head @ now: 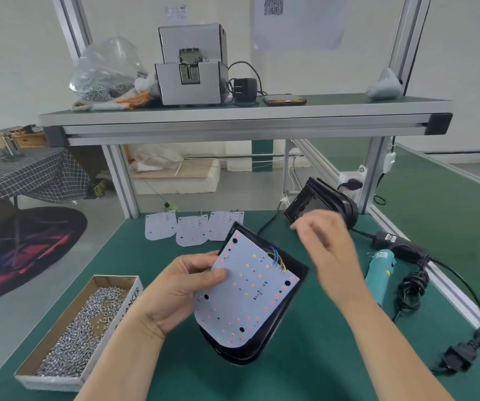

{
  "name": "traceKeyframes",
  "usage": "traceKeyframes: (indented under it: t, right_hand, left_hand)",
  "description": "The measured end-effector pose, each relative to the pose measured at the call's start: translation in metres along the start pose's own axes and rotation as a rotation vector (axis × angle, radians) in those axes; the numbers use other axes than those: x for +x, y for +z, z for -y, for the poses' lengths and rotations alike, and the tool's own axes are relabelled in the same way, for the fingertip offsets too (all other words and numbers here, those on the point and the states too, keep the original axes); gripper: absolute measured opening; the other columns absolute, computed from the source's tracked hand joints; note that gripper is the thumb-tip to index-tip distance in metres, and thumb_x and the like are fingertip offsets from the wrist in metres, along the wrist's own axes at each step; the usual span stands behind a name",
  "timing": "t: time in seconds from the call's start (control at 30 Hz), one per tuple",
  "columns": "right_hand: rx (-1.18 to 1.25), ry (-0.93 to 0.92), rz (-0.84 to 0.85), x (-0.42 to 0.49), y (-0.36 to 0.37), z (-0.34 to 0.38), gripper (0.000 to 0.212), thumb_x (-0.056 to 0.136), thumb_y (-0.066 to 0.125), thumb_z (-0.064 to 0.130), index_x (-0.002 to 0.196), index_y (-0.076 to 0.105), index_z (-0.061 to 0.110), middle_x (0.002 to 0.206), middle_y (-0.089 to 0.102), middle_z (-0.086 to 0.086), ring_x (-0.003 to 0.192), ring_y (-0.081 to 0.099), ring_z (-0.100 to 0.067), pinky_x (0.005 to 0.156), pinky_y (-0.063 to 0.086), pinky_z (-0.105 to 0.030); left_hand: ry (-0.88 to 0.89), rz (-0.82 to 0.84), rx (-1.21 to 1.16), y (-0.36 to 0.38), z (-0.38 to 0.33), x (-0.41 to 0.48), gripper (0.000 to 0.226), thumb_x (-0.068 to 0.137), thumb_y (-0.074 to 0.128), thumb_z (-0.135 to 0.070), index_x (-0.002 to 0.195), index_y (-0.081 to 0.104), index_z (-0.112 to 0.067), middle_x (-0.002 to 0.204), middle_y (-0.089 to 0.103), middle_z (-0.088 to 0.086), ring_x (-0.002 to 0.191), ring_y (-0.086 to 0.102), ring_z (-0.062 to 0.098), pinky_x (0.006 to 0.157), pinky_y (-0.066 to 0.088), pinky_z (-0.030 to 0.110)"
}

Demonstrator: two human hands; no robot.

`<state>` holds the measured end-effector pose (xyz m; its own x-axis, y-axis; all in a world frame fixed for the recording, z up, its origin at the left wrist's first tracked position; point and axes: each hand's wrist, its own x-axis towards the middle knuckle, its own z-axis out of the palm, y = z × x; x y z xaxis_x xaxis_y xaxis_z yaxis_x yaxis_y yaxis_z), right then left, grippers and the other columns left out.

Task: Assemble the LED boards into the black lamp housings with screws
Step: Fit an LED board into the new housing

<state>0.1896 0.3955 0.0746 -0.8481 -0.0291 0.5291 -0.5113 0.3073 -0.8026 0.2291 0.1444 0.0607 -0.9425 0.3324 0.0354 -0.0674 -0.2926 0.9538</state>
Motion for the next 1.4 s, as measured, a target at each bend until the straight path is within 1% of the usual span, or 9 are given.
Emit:
traceKeyframes:
  t: [0.27, 0.5, 0.73, 0.87, 0.97, 1.07, 1.13, 1.3, 1.4]
  right_hand:
    - [-0.311, -0.434, -0.089, -0.017, -0.01, 0.029, 0.014, 0.085, 0.076, 0.027, 0.091, 0.073, 0.014, 0.129, 0.052, -0.002, 0.123, 0.045, -0.029, 0.103, 0.039, -0.035]
    - [-0.376, -0.288, 0.062, -0.017, -0.01, 0.031, 0.015, 0.087, 0.079, 0.023, 0.086, 0.067, 0.014, 0.128, 0.054, 0.006, 0.132, 0.037, -0.015, 0.11, 0.026, -0.021]
    - [-0.287, -0.195, 0.153, -0.013, -0.01, 0.034, 0.021, 0.09, 0.072, 0.011, 0.074, 0.058, 0.014, 0.123, 0.051, 0.01, 0.125, 0.044, -0.009, 0.102, 0.027, -0.012]
    - [-0.294, -0.21, 0.245, -0.012, -0.012, 0.032, 0.024, 0.091, 0.07, 0.01, 0.076, 0.053, 0.014, 0.119, 0.051, 0.009, 0.114, 0.048, -0.004, 0.091, 0.029, -0.004]
    - [-0.281, -0.192, 0.263, -0.01, -0.015, 0.03, 0.024, 0.09, 0.071, 0.01, 0.076, 0.052, 0.016, 0.116, 0.051, 0.01, 0.11, 0.051, -0.007, 0.088, 0.037, -0.01]
    - [-0.271, -0.237, 0.261, -0.011, -0.013, 0.028, 0.025, 0.089, 0.073, 0.008, 0.075, 0.053, 0.015, 0.114, 0.054, 0.009, 0.111, 0.053, -0.006, 0.087, 0.038, -0.012]
    - [-0.258, -0.29, 0.238, -0.012, -0.009, 0.027, 0.023, 0.088, 0.075, 0.009, 0.076, 0.055, 0.014, 0.116, 0.054, 0.008, 0.112, 0.053, -0.004, 0.086, 0.036, -0.008]
    - [-0.12, -0.312, 0.141, -0.012, 0.0, 0.022, 0.034, 0.085, 0.077, 0.032, 0.111, 0.056, 0.025, 0.144, 0.04, 0.017, 0.115, 0.058, -0.007, 0.087, 0.046, -0.014]
    - [0.217, -0.1, 0.04, -0.004, -0.003, 0.011, 0.04, 0.096, 0.06, 0.011, 0.13, 0.054, 0.032, 0.11, 0.064, 0.0, 0.078, 0.061, -0.014, 0.074, 0.05, -0.035]
  left_hand:
    - [0.046, -0.175, -0.001, 0.005, -0.001, 0.0, 0.039, 0.072, 0.081, -0.022, 0.106, 0.077, -0.003, 0.111, 0.074, 0.022, 0.095, 0.074, 0.03, 0.08, 0.059, 0.037]
    - [0.061, -0.194, -0.012, 0.011, 0.0, 0.0, 0.039, 0.073, 0.08, -0.021, 0.107, 0.077, -0.004, 0.112, 0.074, 0.021, 0.096, 0.074, 0.03, 0.081, 0.059, 0.037]
    - [0.104, -0.207, 0.195, 0.025, 0.0, 0.003, 0.043, 0.092, 0.064, -0.045, 0.123, 0.073, -0.017, 0.128, 0.07, 0.008, 0.123, 0.063, 0.024, 0.107, 0.046, 0.04]
    - [0.22, -0.235, 0.23, 0.032, 0.001, 0.004, 0.032, 0.091, 0.067, -0.022, 0.12, 0.074, -0.032, 0.126, 0.071, -0.003, 0.118, 0.065, 0.007, 0.099, 0.051, 0.021]
    - [0.288, -0.199, 0.308, 0.031, 0.004, 0.001, 0.059, 0.097, 0.06, -0.001, 0.134, 0.06, -0.047, 0.131, 0.069, -0.006, 0.119, 0.063, 0.005, 0.096, 0.049, 0.016]
    - [0.281, -0.134, 0.326, 0.03, 0.006, -0.001, 0.074, 0.097, 0.06, -0.013, 0.145, 0.033, -0.063, 0.129, 0.069, -0.002, 0.12, 0.063, 0.012, 0.104, 0.049, 0.025]
    - [0.287, -0.129, 0.337, 0.032, 0.007, 0.0, 0.077, 0.094, 0.068, -0.022, 0.146, 0.029, -0.063, 0.141, 0.059, -0.019, 0.131, 0.053, 0.002, 0.109, 0.044, 0.025]
    - [0.18, -0.233, 0.165, 0.032, 0.008, 0.004, 0.056, 0.082, 0.08, -0.031, 0.131, 0.059, -0.043, 0.129, 0.069, 0.003, 0.12, 0.066, 0.027, 0.098, 0.056, 0.038]
    - [0.144, -0.216, 0.061, 0.03, 0.005, 0.002, 0.059, 0.078, 0.083, -0.035, 0.133, 0.06, -0.04, 0.132, 0.068, 0.005, 0.12, 0.066, 0.028, 0.094, 0.057, 0.04]
